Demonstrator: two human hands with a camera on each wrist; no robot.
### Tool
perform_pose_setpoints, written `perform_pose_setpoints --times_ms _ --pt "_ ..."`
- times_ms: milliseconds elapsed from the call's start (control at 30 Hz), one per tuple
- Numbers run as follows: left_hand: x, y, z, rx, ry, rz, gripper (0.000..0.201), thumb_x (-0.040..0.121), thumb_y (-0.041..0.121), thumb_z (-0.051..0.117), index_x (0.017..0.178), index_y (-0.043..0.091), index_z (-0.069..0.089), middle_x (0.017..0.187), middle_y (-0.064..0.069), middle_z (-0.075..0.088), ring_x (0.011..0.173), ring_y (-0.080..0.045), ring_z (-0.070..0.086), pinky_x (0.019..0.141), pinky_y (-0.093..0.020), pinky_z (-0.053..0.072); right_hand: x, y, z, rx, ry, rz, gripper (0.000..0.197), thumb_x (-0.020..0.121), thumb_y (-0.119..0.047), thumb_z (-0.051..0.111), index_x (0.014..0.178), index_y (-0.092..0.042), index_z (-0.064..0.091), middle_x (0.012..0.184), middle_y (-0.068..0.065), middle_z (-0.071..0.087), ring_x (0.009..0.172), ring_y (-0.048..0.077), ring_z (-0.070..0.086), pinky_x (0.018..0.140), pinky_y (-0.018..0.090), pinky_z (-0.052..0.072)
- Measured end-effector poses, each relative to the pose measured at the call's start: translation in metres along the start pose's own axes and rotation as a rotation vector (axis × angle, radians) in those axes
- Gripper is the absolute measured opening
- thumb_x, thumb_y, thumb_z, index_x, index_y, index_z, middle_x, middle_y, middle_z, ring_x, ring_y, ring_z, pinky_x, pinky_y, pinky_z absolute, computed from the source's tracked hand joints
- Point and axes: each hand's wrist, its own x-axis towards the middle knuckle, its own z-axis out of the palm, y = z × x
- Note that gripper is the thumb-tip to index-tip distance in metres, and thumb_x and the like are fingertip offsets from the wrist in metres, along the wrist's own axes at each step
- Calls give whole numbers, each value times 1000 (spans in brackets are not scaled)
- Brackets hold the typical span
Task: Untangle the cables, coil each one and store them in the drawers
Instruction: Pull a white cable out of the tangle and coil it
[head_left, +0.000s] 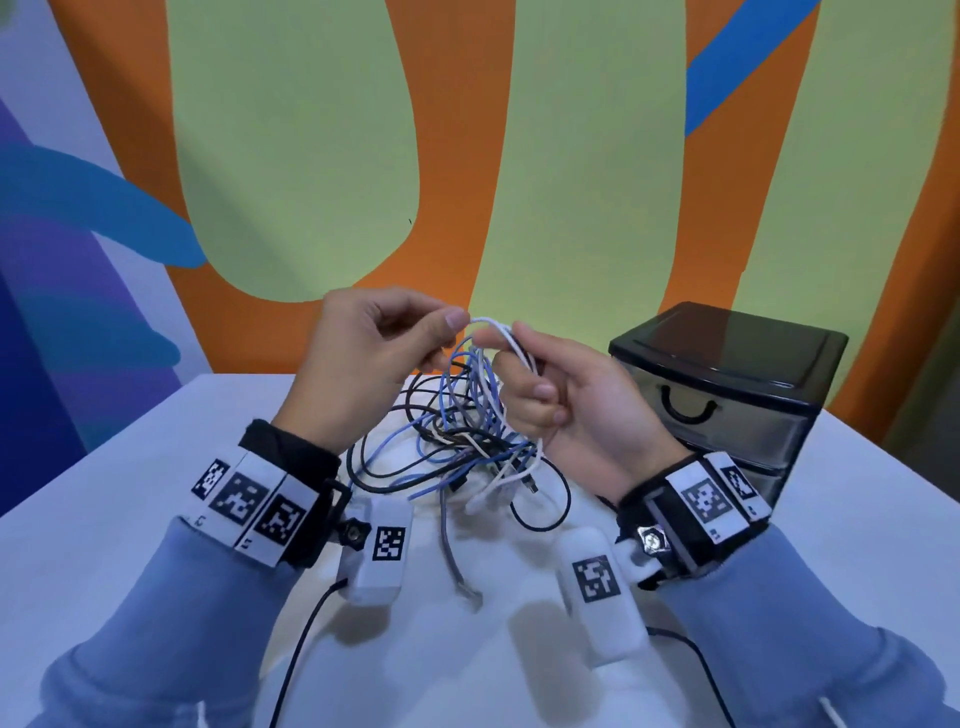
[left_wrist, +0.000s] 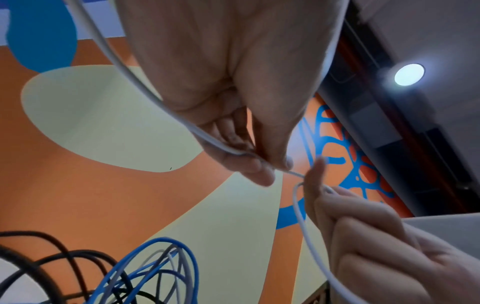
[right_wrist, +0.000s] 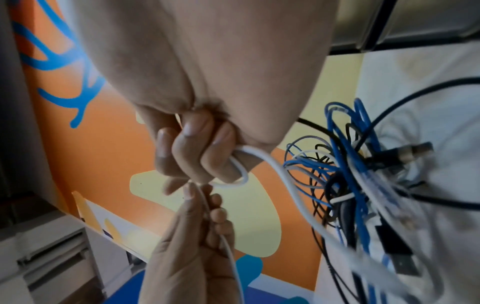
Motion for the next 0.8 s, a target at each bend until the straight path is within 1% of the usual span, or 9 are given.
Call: perform_pose_setpoints --times_ms 133,267,367,467,533,567,633,667,800 --pt "-7 -2 9 206 -269 -121 16 105 19 66 104 9 78 70 -1 71 54 -14 62 58 -26 52 2 0 2 143 83 -129 43 111 -20 37 145 2 51 70 -2 47 47 7 30 50 20 25" --pt "-17 6 23 530 -488 -4 34 106 25 63 75 8 65 61 -9 56 53 -15 43 57 -30 37 6 2 3 241 219 -308 35 112 -11 38 143 5 43 93 18 73 71 21 70 63 24 57" --pt "-19 13 27 580 -508 40 29 106 30 64 85 11 73 65 -12 55 56 -13 37 54 -23 30 9 5 -3 106 322 -403 32 114 -8 32 145 1 36 99 23 76 93 32 76 81 28 62" --pt "-18 15 19 484 -436 24 13 101 29 72 101 22 83 70 -1 72 63 -14 58 64 -32 46 11 10 -6 -132 407 -400 42 115 -10 27 157 -5 26 96 14 79 97 28 77 91 32 61" --pt "-15 17 12 307 -399 21 13 98 28 76 108 27 84 91 4 82 87 -21 75 80 -38 59 12 14 -9 -350 438 -332 42 115 -13 30 157 -9 31 86 3 79 86 16 77 87 28 61" --pt "-13 19 9 225 -375 31 14 98 24 77 109 27 84 96 5 83 90 -19 76 82 -35 60 11 16 -9 -445 426 -282 40 115 -13 31 154 -9 38 80 0 78 77 12 76 80 25 61" --pt "-11 20 5 97 -277 64 14 97 15 77 106 23 84 80 9 78 70 -10 65 66 -19 49 11 18 -6 -521 338 -181 34 114 -11 34 141 -3 52 69 6 71 54 16 65 58 24 52" --pt "-9 20 2 32 -208 70 13 96 12 77 105 19 83 72 7 71 63 -11 54 59 -19 43 10 18 -4 -521 294 -136 32 113 -10 35 135 1 56 64 8 66 46 17 54 51 24 44" --pt "1 11 -14 -109 56 106 10 93 7 78 102 4 79 72 -3 72 55 -14 49 52 -21 41 4 9 3 -290 111 -51 33 109 -11 39 118 2 67 61 3 41 52 13 26 49 20 25"
